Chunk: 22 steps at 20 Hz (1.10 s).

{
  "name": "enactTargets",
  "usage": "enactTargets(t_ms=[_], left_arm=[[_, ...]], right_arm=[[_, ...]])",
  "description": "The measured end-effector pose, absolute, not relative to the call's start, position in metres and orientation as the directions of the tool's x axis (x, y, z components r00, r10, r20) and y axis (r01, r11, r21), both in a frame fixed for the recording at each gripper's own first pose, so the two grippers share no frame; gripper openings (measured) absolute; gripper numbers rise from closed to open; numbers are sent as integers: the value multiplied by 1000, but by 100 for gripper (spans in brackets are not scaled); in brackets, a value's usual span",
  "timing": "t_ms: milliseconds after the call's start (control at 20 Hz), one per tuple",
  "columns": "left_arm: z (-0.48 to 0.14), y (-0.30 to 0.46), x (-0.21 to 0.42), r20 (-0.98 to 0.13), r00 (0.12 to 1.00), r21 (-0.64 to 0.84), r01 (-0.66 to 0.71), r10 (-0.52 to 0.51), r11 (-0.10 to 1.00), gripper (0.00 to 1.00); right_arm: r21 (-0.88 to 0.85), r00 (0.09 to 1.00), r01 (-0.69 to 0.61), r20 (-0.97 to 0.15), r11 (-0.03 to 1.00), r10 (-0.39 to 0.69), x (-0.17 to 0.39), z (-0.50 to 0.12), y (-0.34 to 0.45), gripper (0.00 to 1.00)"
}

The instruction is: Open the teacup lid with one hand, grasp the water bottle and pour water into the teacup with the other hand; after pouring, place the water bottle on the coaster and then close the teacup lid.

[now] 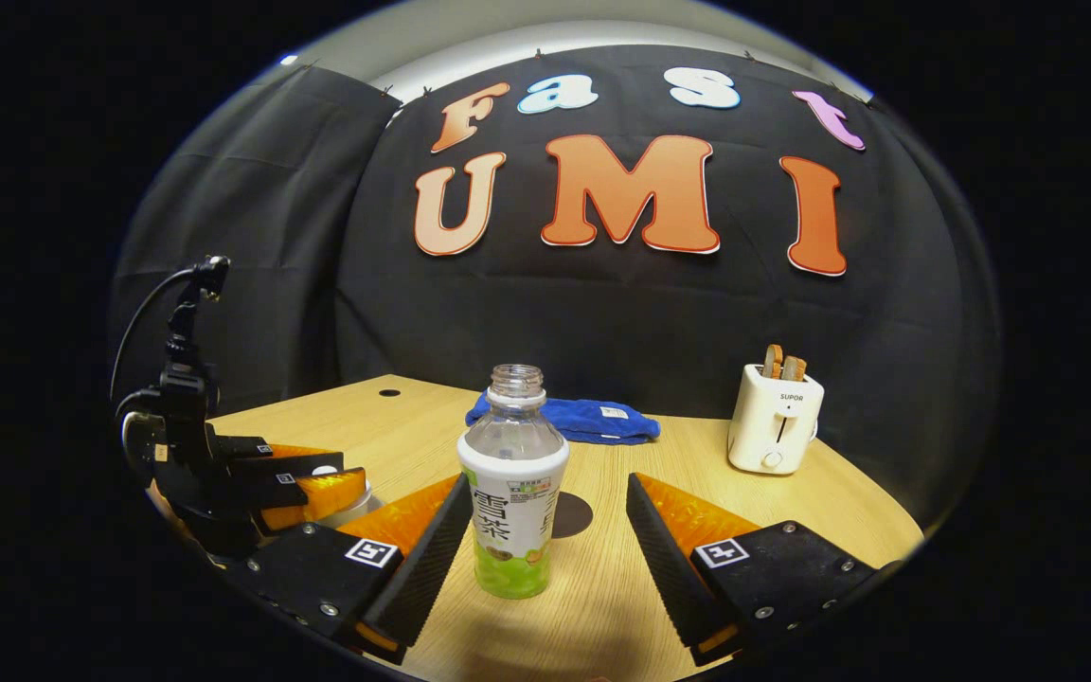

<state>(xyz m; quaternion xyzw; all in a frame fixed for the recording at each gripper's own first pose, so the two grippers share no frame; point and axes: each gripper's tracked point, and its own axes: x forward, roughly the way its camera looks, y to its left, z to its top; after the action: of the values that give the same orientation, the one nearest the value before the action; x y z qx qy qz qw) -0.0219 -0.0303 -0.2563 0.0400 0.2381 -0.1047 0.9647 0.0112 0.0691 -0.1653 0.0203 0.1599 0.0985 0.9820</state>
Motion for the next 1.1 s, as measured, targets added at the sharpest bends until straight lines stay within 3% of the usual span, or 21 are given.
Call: enactTargets(t_ms=[100, 800, 1000, 1100], left_arm=[[-258, -29, -21, -467, 868, 17, 201, -170, 980, 33], [-212, -6, -5, -355, 927, 13, 138, -124, 990, 33], [-201, 11, -4, -336, 937, 8, 103, -94, 995, 32], [-200, 23, -4, -334, 940, 18, 82, -72, 996, 32]], right_arm=[[68, 929, -189, -311, 980, 201, 11, -166, 70, 98], [64, 893, -227, -383, 972, 234, 19, -194, 92, 98], [53, 872, -230, -433, 972, 229, 18, -206, 99, 91], [52, 858, -227, -462, 973, 225, 18, -213, 102, 82]])
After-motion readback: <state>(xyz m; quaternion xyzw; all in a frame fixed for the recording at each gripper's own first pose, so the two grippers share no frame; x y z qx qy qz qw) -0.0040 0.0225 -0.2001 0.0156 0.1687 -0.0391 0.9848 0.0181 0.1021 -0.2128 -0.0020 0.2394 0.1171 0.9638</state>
